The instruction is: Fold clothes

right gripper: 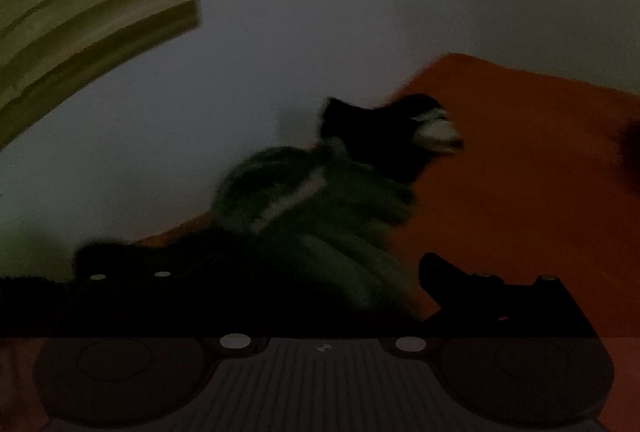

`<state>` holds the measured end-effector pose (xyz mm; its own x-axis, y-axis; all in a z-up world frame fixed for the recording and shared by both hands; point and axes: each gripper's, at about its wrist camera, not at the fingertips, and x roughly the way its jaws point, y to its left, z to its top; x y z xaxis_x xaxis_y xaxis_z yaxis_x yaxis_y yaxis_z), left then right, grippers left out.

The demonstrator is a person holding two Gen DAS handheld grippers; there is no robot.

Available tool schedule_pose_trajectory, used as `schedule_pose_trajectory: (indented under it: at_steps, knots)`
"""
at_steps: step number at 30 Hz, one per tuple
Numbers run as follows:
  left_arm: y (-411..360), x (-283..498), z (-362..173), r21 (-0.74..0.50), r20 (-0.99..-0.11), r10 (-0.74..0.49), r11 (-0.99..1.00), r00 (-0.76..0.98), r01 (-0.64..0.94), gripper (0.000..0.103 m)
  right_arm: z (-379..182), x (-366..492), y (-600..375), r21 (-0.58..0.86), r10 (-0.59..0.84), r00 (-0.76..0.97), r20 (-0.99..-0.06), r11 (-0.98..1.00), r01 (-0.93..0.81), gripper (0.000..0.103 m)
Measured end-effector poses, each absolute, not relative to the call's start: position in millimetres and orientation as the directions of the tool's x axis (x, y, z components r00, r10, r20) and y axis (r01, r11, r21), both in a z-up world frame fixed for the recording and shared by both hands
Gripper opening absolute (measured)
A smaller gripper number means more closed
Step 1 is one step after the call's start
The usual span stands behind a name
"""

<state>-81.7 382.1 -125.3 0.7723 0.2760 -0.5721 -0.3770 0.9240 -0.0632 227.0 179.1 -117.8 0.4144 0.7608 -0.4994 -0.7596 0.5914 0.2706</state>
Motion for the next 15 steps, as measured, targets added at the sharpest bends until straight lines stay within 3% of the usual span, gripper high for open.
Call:
schedule_pose_trajectory:
  at_steps: [2,6,8,9,11,15]
  knots:
    - [389,-82,-125,-0.068,-0.565,0.277,0.923,0.778,-0.378,0.009,-119,240,212,0.264,0.746,0.409,-0.526,0.601,-0.755,0.103]
    - [394,-85,-121,-0.070,-0.555,0.276,0.924,0.785,-0.375,0.009,-138,274,274,0.239,0.637,0.387,-0.667,0.675,-0.698,0.103]
    - [393,-80,-123,-0.075,-0.555,0.269,0.926,0.787,-0.370,0.009,-157,283,294,0.226,0.584,0.341,-0.737,0.688,-0.690,0.062]
    - [392,-75,-126,-0.074,-0.557,0.266,0.927,0.787,-0.366,0.009,-164,284,295,0.209,0.559,0.348,-0.752,0.704,-0.679,0.020]
    - [389,-73,-124,-0.069,-0.557,0.261,0.931,0.788,-0.358,0.009,-169,283,281,0.201,0.549,0.409,-0.729,0.743,-0.639,0.018]
    - [370,-81,-116,-0.050,-0.548,0.234,0.949,0.803,-0.311,0.010,-121,288,187,0.382,0.635,0.606,-0.478,0.772,-0.508,0.017]
